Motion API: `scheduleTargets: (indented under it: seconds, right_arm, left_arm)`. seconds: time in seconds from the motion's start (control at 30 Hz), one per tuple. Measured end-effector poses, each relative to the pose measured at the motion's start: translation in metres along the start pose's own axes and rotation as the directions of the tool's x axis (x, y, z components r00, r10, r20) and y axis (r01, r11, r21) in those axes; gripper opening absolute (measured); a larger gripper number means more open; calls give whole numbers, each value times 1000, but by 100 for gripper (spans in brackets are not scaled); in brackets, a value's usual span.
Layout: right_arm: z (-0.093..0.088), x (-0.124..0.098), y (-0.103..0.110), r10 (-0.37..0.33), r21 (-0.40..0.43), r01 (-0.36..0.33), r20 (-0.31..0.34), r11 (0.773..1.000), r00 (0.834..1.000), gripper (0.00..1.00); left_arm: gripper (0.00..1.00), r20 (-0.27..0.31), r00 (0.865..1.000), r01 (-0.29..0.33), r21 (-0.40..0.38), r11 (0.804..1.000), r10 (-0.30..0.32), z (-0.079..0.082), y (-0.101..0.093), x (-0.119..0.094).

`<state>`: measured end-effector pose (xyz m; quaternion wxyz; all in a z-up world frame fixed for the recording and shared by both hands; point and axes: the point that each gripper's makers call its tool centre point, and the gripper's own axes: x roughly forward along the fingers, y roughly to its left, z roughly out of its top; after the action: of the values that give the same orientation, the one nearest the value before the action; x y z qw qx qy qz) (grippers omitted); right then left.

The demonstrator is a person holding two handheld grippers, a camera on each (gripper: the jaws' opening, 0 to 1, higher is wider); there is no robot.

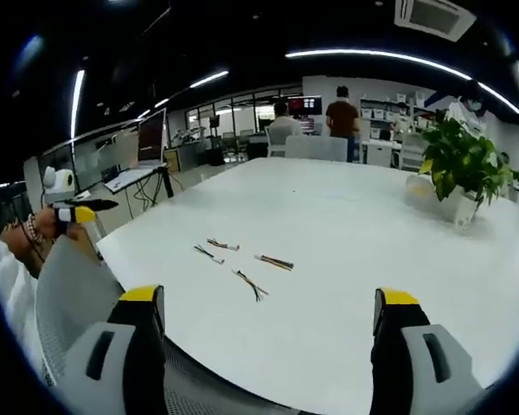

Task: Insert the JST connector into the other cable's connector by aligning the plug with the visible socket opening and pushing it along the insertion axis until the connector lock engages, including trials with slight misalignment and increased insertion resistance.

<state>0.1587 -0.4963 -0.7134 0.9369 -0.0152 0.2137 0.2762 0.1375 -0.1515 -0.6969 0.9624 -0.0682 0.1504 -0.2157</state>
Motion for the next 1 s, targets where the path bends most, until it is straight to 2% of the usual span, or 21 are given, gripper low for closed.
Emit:
scheduleTargets:
  seconds: [0.1, 0.17, 0.2, 0.4, 0.47, 0.57, 0.63, 0.77, 0.87, 1.0]
  right_arm:
    - [2, 0, 0, 5, 24, -5, 4, 1000, 1000, 100]
    - [2, 0, 0, 8, 28, -8, -2, 1000, 1000, 100]
    - [3, -1, 0, 6, 23, -6, -4, 1000, 1000, 100]
    - [6, -3, -2, 1, 7, -1, -5, 1000, 1000, 100]
    - [10, -5, -4, -1, 21, 1, 5, 1000, 1000, 100]
    - [25, -8, -2, 24, 124, -35, 96, 992, 995, 100]
    - [29, -10, -4, 22, 165, -42, 118, 985, 993, 100]
    - [31, -14, -10, 2, 165, -23, 128, 986, 992, 100]
    - [26, -14, -13, -8, 181, -14, 120, 983, 993, 100]
    - [15, -12, -10, 0, 175, -16, 87, 984, 996, 98]
  left_arm:
    - [99, -26, 999, -25, 18, 1000, 25, -1, 3, 0]
    - [99, -74, 996, -54, -11, 998, 53, -7, 8, -2]
    - [99, -77, 996, -49, -20, 999, 47, -7, 9, -2]
    - [99, -47, 998, -53, -77, 996, 49, -2, 14, -7]
    - [99, 21, 999, -35, -84, 996, 37, 10, 10, -8]
    - [99, 35, 999, -21, -105, 994, 25, 13, 9, -10]
    - [99, 24, 999, -26, -96, 995, 29, 11, 11, -9]
    - [99, -16, 999, -28, -82, 996, 27, 4, 11, -7]
    - [99, -61, 998, -22, -90, 996, 17, -7, 8, -3]
    - [99, -69, 998, 2, -89, 996, -9, -10, -1, -1]
